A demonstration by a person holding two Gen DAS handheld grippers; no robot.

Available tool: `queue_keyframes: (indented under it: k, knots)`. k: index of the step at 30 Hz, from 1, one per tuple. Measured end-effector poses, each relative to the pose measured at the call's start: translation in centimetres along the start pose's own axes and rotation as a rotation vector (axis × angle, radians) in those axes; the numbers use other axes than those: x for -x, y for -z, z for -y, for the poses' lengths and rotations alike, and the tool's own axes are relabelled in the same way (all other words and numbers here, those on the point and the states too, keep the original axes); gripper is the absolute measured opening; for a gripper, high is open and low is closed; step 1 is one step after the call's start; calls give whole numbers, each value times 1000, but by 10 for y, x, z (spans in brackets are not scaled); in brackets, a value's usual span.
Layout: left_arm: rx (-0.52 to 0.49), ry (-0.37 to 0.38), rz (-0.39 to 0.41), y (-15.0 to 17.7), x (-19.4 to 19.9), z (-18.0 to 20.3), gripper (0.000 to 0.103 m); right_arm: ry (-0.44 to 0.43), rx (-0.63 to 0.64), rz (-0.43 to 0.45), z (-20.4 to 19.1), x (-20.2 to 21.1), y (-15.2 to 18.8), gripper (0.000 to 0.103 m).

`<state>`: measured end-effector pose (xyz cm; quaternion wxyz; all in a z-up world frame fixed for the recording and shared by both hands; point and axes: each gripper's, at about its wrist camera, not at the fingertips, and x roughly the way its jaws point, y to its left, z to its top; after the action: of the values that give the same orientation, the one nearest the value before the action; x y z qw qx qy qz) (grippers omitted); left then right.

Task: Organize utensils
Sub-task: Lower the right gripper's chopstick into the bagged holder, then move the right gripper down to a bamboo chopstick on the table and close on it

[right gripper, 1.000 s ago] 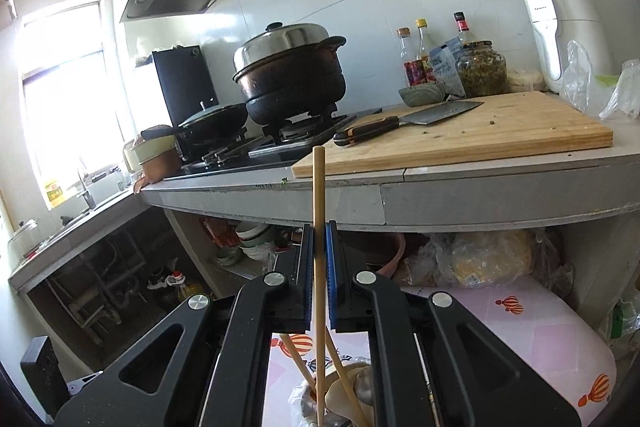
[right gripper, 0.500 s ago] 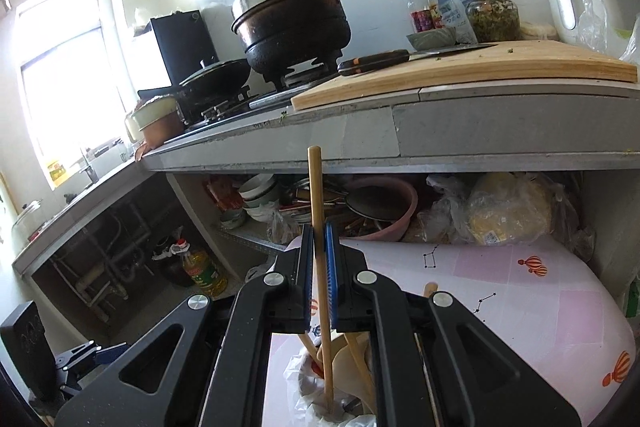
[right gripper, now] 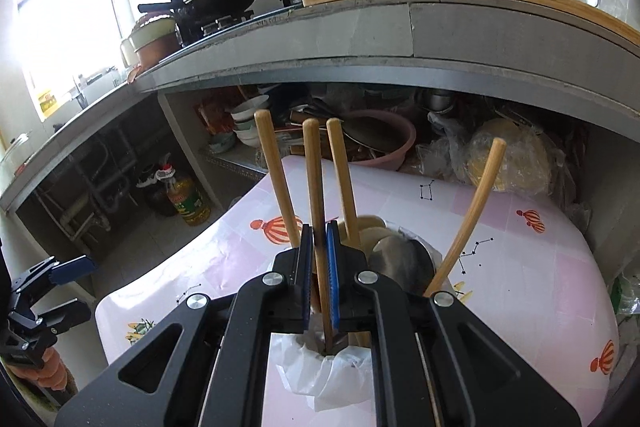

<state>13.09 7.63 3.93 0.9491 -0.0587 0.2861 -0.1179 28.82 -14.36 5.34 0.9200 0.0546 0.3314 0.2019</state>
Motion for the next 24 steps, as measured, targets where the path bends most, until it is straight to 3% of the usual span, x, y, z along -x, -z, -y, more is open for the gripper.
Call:
queue_keyframes:
  k: [5, 7, 8, 14, 19, 24]
  knots:
    - [-7, 5, -6, 2, 0, 5, 67, -23, -28, 28, 7, 24, 3, 9]
    - [-8, 11, -11, 3, -2, 7, 67, -25, -47, 53, 11, 41, 7, 21]
    - [-9, 16, -15, 4, -3, 9, 67, -27, -56, 67, 15, 51, 10, 22]
    - [-37, 58, -54, 13, -15, 25, 70, 34, -147, 104, 49, 105, 51, 25]
    - [-84, 101, -117, 29, -34, 51, 75, 155, -265, -5, 85, 112, 117, 25]
    - [-116, 136, -196, 47, -58, 77, 78, 192, -362, -153, 102, 84, 178, 25]
